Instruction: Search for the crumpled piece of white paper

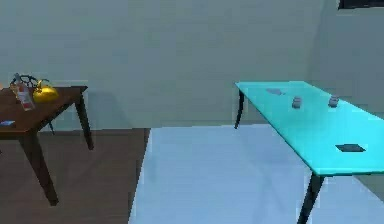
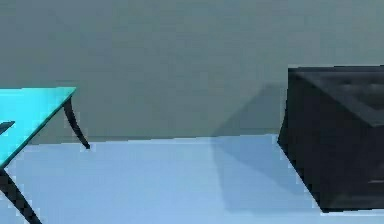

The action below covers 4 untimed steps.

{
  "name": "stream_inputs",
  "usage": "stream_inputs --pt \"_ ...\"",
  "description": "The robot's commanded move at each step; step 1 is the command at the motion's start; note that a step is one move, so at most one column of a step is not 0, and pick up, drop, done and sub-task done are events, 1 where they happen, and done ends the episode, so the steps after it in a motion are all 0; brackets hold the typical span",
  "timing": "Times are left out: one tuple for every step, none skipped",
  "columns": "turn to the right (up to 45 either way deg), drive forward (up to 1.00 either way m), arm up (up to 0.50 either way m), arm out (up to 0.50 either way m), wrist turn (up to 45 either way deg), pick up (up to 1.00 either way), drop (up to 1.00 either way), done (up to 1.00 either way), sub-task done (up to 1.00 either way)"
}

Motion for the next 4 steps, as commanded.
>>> stream_inputs --pt "0.0 1.00 0.00 0.00 0.0 0.00 0.00 0.00 0.00" --pt "6.0 0.00 0.00 0.00 0.0 0.00 0.00 0.00 0.00" --pt "0.0 0.55 0.00 0.00 0.0 0.00 0.00 0.00 0.00" --pt "45.0 0.00 0.00 0.00 0.0 0.00 0.00 0.00 0.00"
